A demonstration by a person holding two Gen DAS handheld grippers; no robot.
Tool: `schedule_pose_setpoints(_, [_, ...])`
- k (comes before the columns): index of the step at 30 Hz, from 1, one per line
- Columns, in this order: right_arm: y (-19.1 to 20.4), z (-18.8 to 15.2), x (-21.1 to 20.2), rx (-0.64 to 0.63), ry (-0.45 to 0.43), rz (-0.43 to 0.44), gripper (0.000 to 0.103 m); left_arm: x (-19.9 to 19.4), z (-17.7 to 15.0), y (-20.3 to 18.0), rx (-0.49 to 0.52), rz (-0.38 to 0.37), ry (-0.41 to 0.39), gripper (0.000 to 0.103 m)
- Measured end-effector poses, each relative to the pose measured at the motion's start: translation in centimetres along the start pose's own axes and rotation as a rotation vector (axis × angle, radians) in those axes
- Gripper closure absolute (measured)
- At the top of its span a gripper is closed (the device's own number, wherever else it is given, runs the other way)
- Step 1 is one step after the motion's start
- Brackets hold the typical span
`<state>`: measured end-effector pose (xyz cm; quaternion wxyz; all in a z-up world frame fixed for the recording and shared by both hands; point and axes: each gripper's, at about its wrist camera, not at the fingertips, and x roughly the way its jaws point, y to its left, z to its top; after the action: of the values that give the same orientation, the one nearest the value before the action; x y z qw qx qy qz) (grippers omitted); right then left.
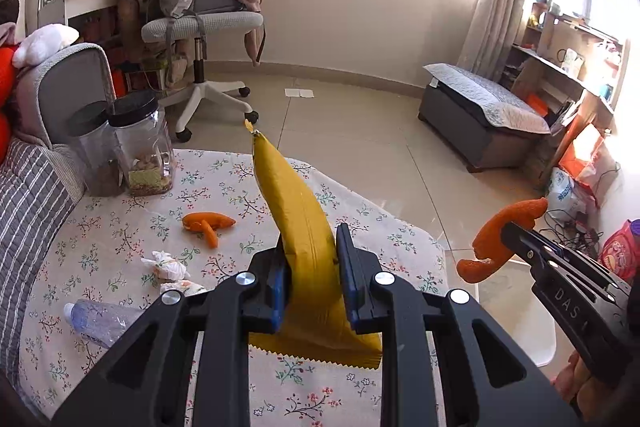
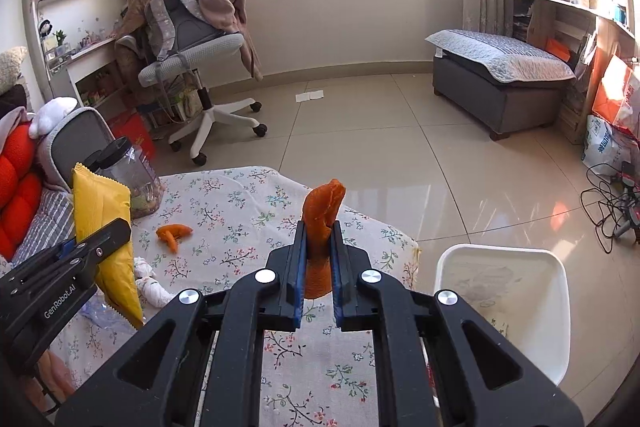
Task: Collect trash
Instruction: 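Carry both items to the bin and open the right tool to drop the toy, then lower the yellow packet into the bin and open the left tool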
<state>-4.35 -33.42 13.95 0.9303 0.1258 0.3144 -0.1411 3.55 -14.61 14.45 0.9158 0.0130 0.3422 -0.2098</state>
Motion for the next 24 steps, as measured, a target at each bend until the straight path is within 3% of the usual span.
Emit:
schedule_pose_setpoints(9, [-5.7, -0.3, -1.5, 0.068, -0.022, -0.1, 0.093, 0.7, -0.3, -6.1, 0.068, -0.068, 0.016, 0.081])
schedule_pose_setpoints(18, [-12.8, -0.9, -0.7, 0.214, 0.033, -0.233, 0.089, 2.0, -0.4, -11.1, 0.141, -0.119, 0.039, 0.081])
schedule_pose_setpoints(19, [-13.4, -0.9, -0.7, 0.234, 0.034, -0.248, 0.084, 2.1, -0.5, -11.7, 0.154, -0.123, 0.04, 0.081])
schedule_pose_setpoints(21, [-14.6, -1.1, -1.1, 0.272, 0.024, -0.277, 0.059, 2.2, -0.4, -12.9, 0.177, -0.133, 0.04, 0.081])
schedule_pose_setpoints(22, [-15.1, -1.1, -1.5, 0.29, 0.01, -0.298, 0.037, 2.3, -0.3, -13.5, 0.186, -0.14, 0.039, 0.081])
schedule_pose_setpoints(23, [-15.6, -1.1, -1.8, 0.304, 0.001, -0.317, 0.027, 2.4, -0.2, -14.1, 0.193, -0.149, 0.039, 0.081])
schedule_pose_setpoints(24, [-16.0, -1.1, -2.0, 0.319, -0.009, -0.33, 0.026, 2.5, -0.2, -14.7, 0.199, -0.158, 0.041, 0.081])
